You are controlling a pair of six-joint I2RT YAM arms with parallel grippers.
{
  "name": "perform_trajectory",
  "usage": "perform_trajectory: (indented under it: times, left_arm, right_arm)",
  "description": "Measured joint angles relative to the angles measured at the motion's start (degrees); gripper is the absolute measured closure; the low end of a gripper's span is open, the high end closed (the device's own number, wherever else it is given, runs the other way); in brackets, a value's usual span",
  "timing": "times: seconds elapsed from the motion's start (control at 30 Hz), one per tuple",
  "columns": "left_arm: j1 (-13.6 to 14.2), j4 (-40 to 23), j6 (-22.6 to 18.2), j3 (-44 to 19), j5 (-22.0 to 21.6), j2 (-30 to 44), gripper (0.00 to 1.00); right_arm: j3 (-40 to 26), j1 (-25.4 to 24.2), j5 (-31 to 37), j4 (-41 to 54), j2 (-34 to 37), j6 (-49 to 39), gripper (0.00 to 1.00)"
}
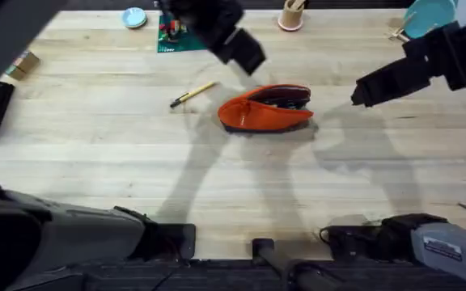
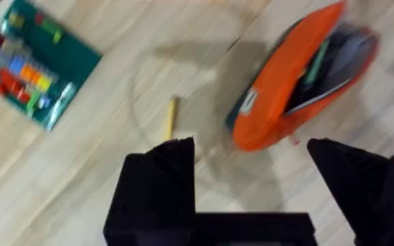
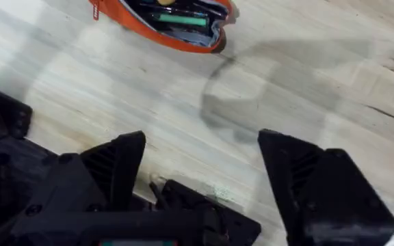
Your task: Unzip the bag, pick up the pens from the table one at a time and place them inside, then zip the bag closed.
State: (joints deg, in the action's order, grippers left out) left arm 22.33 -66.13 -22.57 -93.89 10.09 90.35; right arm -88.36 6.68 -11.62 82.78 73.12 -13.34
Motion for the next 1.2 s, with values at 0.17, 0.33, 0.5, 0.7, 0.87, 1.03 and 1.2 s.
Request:
perform_trajectory:
  times: [0.17, 0.33, 0.5, 0.7, 0.87, 1.03, 1.2]
  left_arm:
    - [-6.35, -2.83, -2.93, -0.02, -0.92, 0.02, 0.007]
    - [-13.56, -3.1, -8.51, -0.04, -0.46, 0.22, 0.007]
    - [-17.52, -2.44, -13.19, -0.61, 0.12, 4.97, 0.006]
    - [-17.81, 2.51, -16.82, -0.61, 0.63, 14.39, 0.006]
    - [-17.81, 5.67, -17.79, -0.61, 0.61, 19.74, 0.005]
    - [-17.81, 7.44, -18.2, -0.61, 0.61, 23.88, 0.006]
    - [-17.81, 8.85, -19.5, -0.61, 0.59, 27.75, 0.021]
  right_arm:
    - [0.0, 0.0, 0.0, 0.0, 0.0, 0.0, 0.005]
    - [0.0, 0.0, 0.0, 0.76, 0.01, 0.0, 0.006]
    - [0.0, 0.0, 0.0, 3.38, 0.02, 0.0, 0.006]
    - [0.0, 0.0, 0.0, 4.07, 0.02, 0.0, 0.006]
    - [0.0, 0.0, 0.0, 3.93, 0.01, 0.0, 0.005]
    - [0.0, 0.0, 0.0, 3.87, 0.0, 0.0, 0.005]
    - [0.0, 0.0, 0.0, 3.87, 0.02, 0.0, 0.005]
